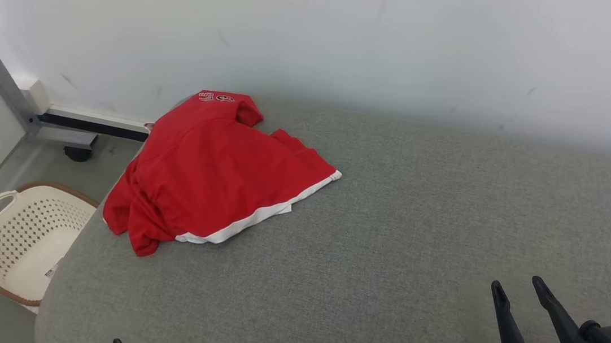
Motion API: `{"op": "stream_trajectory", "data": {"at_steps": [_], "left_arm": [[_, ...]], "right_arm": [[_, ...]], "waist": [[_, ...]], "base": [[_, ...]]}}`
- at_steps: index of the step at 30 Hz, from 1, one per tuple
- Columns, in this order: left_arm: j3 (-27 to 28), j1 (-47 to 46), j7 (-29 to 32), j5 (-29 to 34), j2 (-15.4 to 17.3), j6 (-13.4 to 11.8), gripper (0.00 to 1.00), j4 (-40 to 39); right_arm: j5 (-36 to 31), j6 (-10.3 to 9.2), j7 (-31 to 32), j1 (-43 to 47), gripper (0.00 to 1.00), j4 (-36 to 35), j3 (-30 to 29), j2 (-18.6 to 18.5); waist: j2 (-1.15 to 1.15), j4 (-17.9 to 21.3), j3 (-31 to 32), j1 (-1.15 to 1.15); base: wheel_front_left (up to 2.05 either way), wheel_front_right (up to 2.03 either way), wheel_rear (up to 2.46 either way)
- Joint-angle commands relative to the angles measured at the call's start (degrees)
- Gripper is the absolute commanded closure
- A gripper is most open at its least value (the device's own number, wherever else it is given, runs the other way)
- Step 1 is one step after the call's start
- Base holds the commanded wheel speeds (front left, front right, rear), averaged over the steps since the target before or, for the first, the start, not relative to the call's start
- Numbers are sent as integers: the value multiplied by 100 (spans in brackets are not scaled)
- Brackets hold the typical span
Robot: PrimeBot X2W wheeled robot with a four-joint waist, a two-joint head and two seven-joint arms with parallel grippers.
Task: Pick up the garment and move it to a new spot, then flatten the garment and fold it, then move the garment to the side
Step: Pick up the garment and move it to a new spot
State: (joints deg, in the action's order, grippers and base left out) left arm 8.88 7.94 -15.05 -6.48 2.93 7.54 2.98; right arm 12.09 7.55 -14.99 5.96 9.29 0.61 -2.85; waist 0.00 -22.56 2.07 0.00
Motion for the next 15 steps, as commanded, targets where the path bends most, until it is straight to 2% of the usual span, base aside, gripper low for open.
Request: {"op": "stream_trajectory", "data": {"at_steps": [1,15], "left_arm": [[15,-42,-14,17,-6,-9,0,5],[159,47,-14,-7,-7,-9,0,27]], "right_arm": [[28,-12,-26,35,0,-2,17,2],[46,-12,-26,54,0,13,53,2]], "waist": [[0,-158,36,0],[0,-410,103,0]], "base": [[0,0,0],[0,0,0]]}}
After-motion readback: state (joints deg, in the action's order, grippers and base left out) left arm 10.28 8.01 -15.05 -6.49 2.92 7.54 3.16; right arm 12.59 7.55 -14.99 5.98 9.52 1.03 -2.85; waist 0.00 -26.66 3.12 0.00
